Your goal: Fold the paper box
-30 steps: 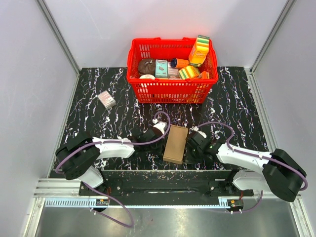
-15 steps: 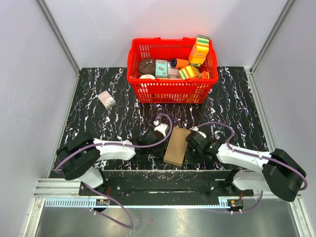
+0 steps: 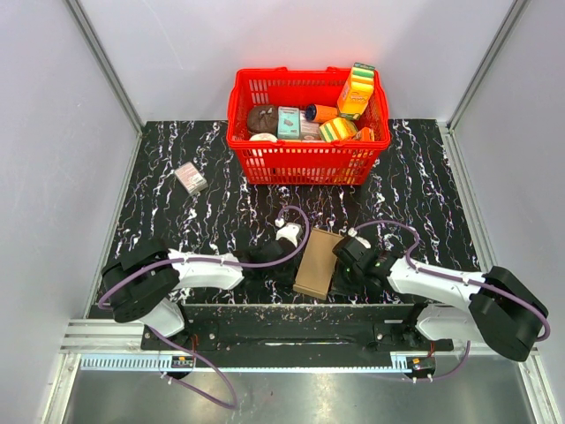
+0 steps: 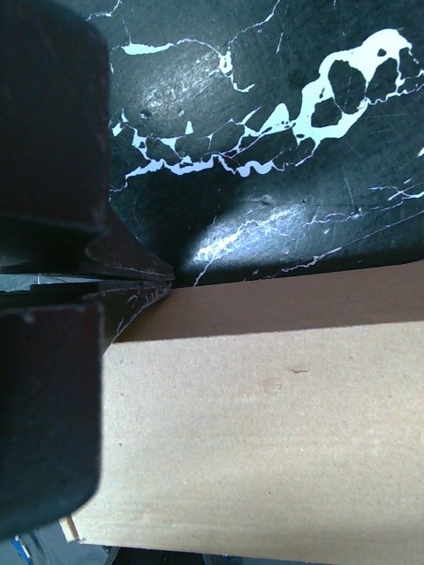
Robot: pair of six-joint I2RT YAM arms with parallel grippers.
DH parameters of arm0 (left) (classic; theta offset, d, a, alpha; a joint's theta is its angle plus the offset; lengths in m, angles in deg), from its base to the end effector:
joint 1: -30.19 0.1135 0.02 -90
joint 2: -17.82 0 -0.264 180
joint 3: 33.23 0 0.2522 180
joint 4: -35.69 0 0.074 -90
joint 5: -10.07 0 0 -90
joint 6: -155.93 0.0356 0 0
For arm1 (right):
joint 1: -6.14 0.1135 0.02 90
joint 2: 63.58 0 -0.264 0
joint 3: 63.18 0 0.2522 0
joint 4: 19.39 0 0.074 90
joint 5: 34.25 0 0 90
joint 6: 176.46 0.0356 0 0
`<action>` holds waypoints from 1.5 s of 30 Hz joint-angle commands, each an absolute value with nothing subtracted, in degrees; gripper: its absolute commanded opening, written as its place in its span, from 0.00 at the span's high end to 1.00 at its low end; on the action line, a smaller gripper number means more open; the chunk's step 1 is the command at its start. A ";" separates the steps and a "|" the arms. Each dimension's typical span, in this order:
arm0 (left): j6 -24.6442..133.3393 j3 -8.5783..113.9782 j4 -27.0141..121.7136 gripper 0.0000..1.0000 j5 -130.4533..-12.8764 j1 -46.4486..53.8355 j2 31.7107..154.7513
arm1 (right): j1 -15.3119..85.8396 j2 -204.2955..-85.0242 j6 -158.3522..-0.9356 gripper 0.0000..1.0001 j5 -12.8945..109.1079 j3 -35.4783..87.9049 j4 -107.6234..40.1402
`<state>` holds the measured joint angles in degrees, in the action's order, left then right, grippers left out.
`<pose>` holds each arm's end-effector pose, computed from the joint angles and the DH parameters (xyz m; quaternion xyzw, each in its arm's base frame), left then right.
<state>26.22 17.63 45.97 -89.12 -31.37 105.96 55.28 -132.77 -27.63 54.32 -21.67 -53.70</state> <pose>0.1411 -0.2486 0.1441 0.1476 0.9179 -0.2316 0.2866 0.1308 0.1526 0.1464 0.0789 0.9670 0.2029 0.1325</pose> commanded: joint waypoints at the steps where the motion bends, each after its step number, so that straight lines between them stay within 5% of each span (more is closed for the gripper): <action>1: 24.00 18.06 45.93 1.00 -88.97 -32.91 104.93 | 55.97 -131.70 -27.39 0.99 56.98 -19.54 -53.26; 45: 23.39 18.67 48.50 1.00 -90.82 -38.01 104.22 | 63.71 -133.80 -23.70 1.00 62.07 -18.66 -57.76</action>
